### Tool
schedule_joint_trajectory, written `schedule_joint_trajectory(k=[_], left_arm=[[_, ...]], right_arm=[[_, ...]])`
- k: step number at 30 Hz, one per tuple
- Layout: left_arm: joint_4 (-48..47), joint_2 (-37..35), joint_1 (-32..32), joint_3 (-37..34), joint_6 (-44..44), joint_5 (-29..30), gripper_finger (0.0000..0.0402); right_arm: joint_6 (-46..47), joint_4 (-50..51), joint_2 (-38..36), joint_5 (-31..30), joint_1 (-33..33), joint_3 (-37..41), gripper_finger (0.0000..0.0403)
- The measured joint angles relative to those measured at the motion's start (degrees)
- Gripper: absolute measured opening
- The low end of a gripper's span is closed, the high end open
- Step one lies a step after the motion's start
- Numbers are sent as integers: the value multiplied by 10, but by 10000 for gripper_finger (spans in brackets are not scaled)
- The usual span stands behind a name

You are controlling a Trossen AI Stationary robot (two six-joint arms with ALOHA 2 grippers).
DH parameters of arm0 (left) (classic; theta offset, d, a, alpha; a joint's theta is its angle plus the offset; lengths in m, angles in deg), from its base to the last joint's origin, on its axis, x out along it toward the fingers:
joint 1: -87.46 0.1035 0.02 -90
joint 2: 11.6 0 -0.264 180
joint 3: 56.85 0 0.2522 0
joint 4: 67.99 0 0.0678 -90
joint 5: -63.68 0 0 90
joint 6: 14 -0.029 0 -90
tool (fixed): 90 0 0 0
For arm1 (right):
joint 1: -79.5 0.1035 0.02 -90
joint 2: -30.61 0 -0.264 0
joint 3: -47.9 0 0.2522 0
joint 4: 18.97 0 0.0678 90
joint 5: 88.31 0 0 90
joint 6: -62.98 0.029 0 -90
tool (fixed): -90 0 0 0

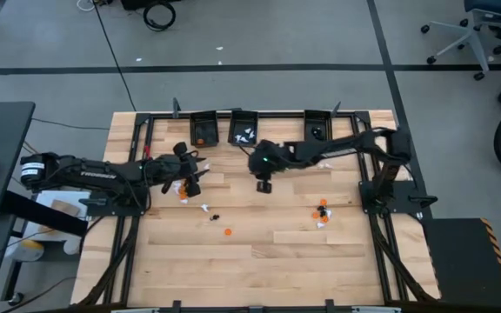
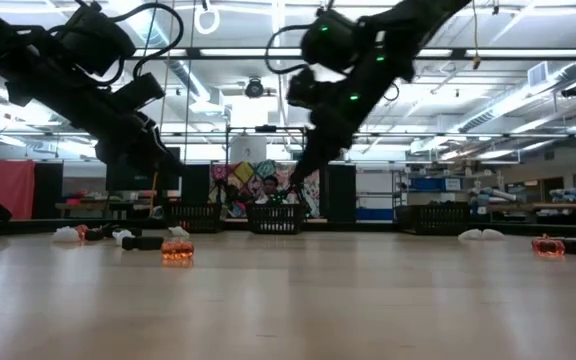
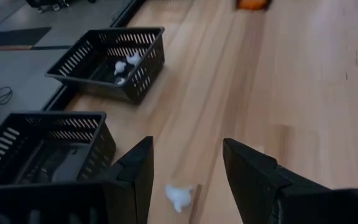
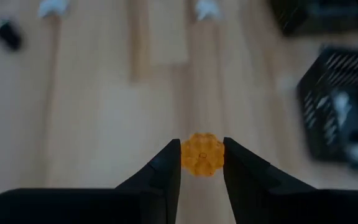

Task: Sort Halloween decoration
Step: Put the orange pumpkin toy into the left black bin

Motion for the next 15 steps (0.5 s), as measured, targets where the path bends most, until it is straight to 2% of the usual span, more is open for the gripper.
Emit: schedule_joint_trajectory(k=[3,9,15], left_arm=[[-13,-20,0,0,0,6,172],[-45,-86,0,0,4,71,172],[-76,-129,0,0,17,85,172]], right_arm=[[-14,-7,40,14,-18,-52,111],[-20,-7,120,27,-43,-167,111],[-21,-3,197,30,-55,-291,111]])
